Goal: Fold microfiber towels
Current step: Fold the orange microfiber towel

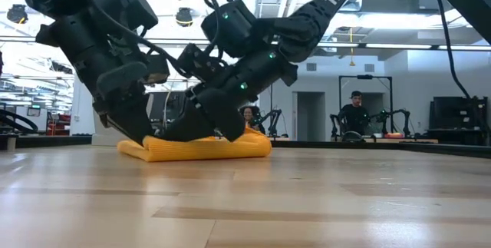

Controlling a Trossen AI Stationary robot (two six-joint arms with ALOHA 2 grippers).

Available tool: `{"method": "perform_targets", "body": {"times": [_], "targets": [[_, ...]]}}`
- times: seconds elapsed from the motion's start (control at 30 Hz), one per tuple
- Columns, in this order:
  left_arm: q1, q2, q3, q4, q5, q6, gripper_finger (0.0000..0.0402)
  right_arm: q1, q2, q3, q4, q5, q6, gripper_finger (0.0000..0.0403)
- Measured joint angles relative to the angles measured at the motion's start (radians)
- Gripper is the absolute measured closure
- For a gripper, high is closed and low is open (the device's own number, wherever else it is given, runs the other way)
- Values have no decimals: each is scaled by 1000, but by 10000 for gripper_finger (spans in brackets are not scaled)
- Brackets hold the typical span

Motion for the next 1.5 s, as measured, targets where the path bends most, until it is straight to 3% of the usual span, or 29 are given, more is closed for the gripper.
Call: {"method": "perform_targets", "body": {"times": [0.17, 0.4, 0.57, 0.73, 0.83, 0.93, 1.13, 1.23, 1.37, 1.5], "targets": [[0, -59, 0, -40, 4, -3, 401, -5, 3, 0, -4, -3, 5, 305], [0, -270, 2, -234, -1, -102, 401, -6, 3, 0, 6, -2, 7, 242], [-28, -384, 2, -238, 14, -159, 401, -11, 1, 27, 27, 0, 7, 205], [-57, -405, 2, -214, 14, -156, 401, -21, -4, 92, -14, 43, 7, 187], [-69, -395, 2, -207, 14, -155, 401, -38, -21, 143, -156, 103, 17, 188], [-81, -392, 2, -170, 14, -137, 401, -83, -75, 174, -298, 75, 56, 195], [-96, -361, 5, 19, -12, -4, 401, -207, -190, 173, -614, -158, 127, 217], [-83, -308, 2, 24, -21, 47, 401, -241, -221, 173, -730, -250, 113, 232], [-71, -198, 2, 70, 68, 66, 401, -235, -213, 169, -807, -262, 76, 256], [-72, -108, 2, 126, 91, 54, 401, -200, -214, 98, -695, -258, 69, 278]]}}
